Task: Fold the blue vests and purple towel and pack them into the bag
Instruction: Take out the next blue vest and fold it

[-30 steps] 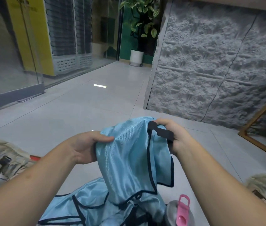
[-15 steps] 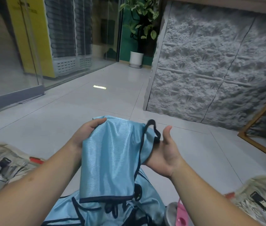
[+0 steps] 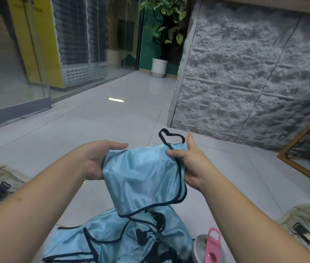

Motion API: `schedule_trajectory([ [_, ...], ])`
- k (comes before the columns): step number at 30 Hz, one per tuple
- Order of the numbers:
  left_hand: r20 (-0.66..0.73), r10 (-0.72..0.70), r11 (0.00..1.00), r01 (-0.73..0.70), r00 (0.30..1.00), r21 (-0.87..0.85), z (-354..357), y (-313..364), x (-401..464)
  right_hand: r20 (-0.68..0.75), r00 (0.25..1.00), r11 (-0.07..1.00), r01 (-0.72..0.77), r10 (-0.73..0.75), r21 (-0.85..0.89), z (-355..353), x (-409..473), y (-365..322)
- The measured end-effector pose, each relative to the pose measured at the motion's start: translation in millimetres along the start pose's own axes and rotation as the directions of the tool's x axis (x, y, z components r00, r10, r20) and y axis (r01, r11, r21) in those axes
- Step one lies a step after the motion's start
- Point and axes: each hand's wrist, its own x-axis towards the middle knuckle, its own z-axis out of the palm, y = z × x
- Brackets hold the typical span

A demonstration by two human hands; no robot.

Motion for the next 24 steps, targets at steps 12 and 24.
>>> schedule_trajectory([
  [12,-0.021,0.292,0.796,-0.231,0.956,0.559,11.8,3.0,-8.0,-0.107,0.992,0.998,0.064,-0.062,0.010,16.2,-2.4,-18.8],
  [24,-0.051,0.486,0.667,-0.333,0.872,0.666,-2.5,13.6,-9.7,-0.056,0.995,0.946,0.060,-0.082,-0.318,1.1,-2.0,-32.2],
])
